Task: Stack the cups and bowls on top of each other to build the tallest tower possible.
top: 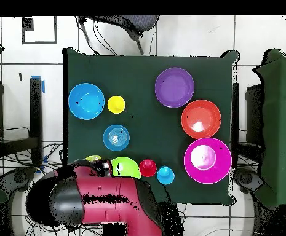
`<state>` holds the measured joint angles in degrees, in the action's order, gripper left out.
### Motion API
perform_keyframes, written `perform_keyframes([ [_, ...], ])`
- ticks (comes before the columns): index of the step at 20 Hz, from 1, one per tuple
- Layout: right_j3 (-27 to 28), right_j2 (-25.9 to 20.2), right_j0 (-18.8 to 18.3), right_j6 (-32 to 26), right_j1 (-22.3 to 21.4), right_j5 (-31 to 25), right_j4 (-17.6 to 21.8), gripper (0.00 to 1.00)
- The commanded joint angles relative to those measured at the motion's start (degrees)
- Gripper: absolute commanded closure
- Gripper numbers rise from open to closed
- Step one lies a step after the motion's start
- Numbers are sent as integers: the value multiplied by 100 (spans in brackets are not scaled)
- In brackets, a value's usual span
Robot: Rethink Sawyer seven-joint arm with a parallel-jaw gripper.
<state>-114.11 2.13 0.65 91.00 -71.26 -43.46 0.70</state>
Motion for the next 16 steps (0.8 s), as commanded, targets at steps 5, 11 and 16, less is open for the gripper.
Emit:
perform_keyframes([
  [5,1178,-395,-576,-81,721,-1147,457,0],
  [11,1118,-445,-840,-412,669,-1116,519,0],
  [16,940,-512,-1067,-628,744,-797,586,0],
])
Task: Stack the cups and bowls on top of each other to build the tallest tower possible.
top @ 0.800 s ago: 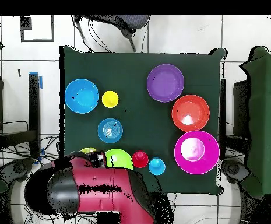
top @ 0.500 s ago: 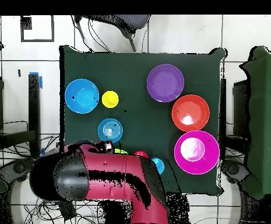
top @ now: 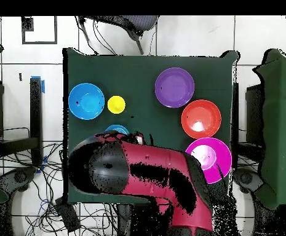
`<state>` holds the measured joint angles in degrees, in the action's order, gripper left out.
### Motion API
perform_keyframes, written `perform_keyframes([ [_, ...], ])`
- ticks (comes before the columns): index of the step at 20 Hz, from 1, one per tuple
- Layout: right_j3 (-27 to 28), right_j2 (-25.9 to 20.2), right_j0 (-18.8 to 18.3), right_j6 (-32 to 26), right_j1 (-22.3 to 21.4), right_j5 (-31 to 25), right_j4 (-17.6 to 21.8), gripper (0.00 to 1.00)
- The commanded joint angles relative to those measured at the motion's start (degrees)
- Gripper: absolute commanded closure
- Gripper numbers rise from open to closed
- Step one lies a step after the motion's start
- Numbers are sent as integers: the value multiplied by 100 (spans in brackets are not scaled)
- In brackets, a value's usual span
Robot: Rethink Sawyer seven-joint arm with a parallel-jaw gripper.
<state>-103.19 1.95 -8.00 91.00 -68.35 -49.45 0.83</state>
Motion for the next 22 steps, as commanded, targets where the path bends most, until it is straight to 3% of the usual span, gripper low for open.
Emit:
perform_keyframes([
  [1,-221,-507,-242,-666,456,-97,574,0],
  [9,-499,-608,-545,-773,549,208,604,0],
  [18,-1137,-922,-912,-848,701,1335,551,0],
  [22,-1350,-1116,-1074,-862,833,1743,713,0],
])
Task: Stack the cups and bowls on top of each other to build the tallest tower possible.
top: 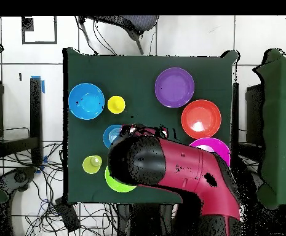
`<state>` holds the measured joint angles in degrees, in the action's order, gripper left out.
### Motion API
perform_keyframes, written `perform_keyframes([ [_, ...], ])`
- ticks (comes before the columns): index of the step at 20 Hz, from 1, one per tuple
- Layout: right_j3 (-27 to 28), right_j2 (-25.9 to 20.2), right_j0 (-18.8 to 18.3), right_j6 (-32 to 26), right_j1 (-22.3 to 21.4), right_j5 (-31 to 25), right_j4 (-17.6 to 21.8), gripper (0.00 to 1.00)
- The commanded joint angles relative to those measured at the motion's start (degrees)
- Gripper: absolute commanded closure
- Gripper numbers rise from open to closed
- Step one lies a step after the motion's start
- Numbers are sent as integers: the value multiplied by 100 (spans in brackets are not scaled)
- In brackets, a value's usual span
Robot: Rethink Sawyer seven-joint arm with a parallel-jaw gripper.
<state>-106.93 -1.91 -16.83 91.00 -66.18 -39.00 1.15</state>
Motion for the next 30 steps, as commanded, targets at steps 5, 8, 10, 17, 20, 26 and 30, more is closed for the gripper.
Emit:
perform_keyframes([
  [5,-1297,-1068,-620,-1167,429,901,834,0],
  [8,-1580,-1304,-960,-1296,339,1117,1088,0],
  [10,-1771,-1517,-1214,-1362,290,1234,1195,0],
  [17,-1990,-1951,-1716,-1164,326,1521,1806,0],
  [20,-1926,-2184,-1953,-1162,401,1476,1939,0],
  [26,-1551,-2477,-2333,-1148,710,1287,2388,0],
  [30,-1407,-2775,-2663,-1257,815,1125,2498,0],
])
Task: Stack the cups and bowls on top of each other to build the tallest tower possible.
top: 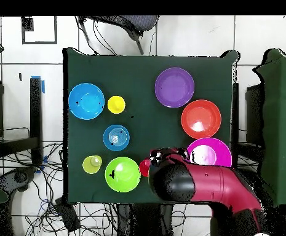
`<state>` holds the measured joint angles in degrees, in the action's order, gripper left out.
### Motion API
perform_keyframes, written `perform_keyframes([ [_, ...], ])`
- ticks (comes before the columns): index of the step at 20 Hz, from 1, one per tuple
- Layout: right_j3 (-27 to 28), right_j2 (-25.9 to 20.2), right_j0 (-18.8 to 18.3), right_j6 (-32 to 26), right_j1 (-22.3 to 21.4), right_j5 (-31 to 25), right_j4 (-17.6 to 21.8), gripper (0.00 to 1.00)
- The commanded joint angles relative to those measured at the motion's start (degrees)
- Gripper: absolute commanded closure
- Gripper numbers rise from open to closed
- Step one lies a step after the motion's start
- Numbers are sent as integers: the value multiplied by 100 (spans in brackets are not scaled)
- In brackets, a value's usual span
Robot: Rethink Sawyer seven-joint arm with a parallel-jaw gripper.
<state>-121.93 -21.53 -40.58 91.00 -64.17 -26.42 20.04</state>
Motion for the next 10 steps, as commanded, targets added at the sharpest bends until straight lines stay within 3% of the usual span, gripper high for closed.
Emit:
perform_keyframes([
  [1,95,-950,-414,-1350,638,-176,619,0],
  [4,277,-1165,-583,-1464,764,-382,743,0],
  [10,792,-1156,-654,-1255,1128,-649,1089,0],
])
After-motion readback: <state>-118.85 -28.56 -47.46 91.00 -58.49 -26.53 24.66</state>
